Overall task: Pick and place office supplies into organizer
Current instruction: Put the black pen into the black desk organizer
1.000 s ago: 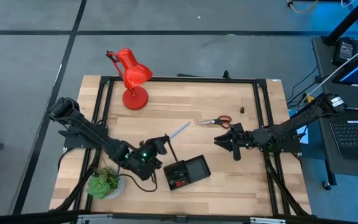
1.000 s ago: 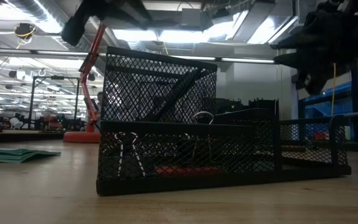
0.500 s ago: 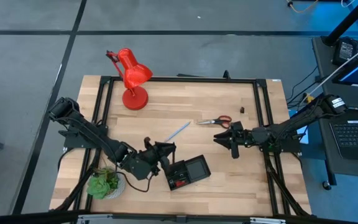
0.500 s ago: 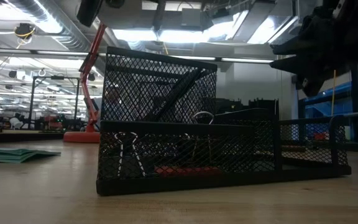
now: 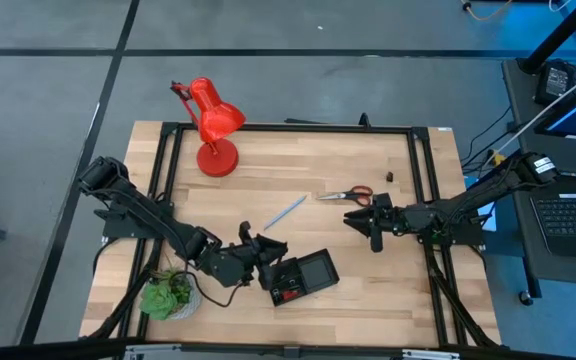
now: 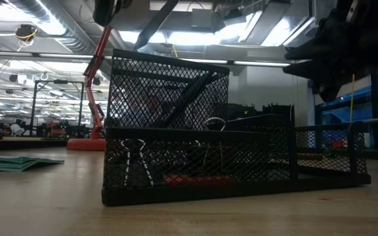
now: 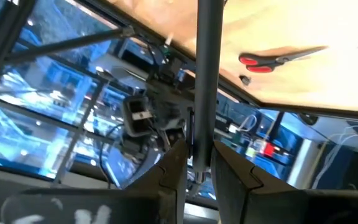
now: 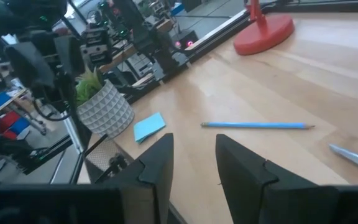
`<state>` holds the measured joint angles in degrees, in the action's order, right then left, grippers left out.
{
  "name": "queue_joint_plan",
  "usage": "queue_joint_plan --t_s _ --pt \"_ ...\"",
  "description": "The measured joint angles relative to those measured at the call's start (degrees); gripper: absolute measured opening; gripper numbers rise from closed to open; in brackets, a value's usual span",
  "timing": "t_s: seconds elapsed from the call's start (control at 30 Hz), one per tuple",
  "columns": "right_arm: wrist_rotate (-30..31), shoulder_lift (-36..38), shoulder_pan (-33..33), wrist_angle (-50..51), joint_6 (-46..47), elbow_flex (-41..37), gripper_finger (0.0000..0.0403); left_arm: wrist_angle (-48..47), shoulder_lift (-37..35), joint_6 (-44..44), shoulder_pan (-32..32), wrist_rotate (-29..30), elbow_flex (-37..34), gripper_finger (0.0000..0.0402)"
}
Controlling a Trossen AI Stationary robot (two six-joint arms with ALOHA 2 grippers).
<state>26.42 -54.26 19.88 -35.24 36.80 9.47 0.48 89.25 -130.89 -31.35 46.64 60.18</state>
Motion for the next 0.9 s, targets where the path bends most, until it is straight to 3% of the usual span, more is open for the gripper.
queue_joint_plan --t_s 0.9 --pt "0.2 0.0 0.0 1.1 -2.9 0.0 0.0122 4.1 9.5 -6.8 3.3 -3.4 0.0 0.0056"
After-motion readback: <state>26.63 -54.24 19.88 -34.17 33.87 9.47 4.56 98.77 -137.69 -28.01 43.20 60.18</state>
